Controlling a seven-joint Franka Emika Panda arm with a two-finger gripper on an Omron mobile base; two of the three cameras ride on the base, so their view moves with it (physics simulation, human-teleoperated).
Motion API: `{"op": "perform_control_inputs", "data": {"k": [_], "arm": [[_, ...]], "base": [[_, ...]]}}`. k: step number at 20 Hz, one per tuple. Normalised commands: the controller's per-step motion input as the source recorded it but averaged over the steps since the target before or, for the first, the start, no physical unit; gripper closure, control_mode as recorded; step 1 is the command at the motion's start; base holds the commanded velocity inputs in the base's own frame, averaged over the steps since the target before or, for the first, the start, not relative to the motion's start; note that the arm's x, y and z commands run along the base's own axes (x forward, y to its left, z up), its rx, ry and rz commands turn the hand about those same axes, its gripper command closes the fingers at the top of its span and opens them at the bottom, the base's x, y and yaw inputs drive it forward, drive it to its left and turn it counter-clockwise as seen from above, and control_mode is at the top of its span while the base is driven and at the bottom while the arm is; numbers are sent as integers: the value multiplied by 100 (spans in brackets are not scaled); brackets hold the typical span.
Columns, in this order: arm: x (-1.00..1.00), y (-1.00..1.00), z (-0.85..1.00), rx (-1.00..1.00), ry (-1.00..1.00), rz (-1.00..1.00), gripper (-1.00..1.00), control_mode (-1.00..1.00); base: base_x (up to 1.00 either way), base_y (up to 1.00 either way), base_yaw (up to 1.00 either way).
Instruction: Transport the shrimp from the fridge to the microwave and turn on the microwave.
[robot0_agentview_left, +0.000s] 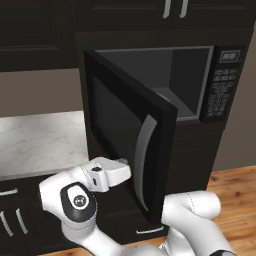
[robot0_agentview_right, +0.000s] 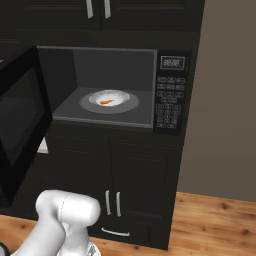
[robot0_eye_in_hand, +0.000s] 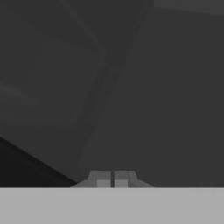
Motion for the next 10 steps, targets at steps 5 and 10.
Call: {"op": "perform_control_inputs", "data": {"k": [5, 10], "arm": [[18, -34, 0, 0, 0, 0, 100, -100], [29, -34, 0, 0, 1, 0, 100, -100]], "base": [[0, 0, 0], [0, 0, 0]]}}
